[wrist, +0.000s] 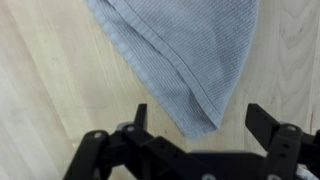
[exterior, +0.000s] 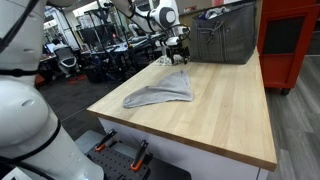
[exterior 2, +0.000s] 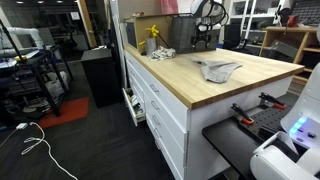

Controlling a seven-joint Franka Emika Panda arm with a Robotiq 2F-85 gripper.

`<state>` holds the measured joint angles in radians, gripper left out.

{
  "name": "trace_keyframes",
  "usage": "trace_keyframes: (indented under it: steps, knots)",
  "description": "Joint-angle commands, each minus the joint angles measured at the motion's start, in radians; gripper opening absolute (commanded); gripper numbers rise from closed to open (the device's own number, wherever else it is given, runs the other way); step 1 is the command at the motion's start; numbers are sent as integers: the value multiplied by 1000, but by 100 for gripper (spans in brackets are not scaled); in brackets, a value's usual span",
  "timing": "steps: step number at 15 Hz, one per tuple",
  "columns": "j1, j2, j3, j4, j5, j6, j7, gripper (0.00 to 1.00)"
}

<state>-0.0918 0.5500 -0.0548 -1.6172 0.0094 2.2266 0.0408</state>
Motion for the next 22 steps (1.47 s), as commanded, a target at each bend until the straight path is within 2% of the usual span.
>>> trace_keyframes:
  steps: [1,5,7,11,15,17,22]
  knots:
    - [9,11,-10,17,-7,-17,13,100]
    - [9,35,-4,69,12,-113,34,100]
    - [9,46,3,96,28,-157,43,72]
    - [4,56,12,141,76,-221,52,42]
    - [16,92,12,189,95,-215,85,12]
    - [24,122,13,226,95,-215,105,0]
    - [39,202,3,315,81,-222,149,0]
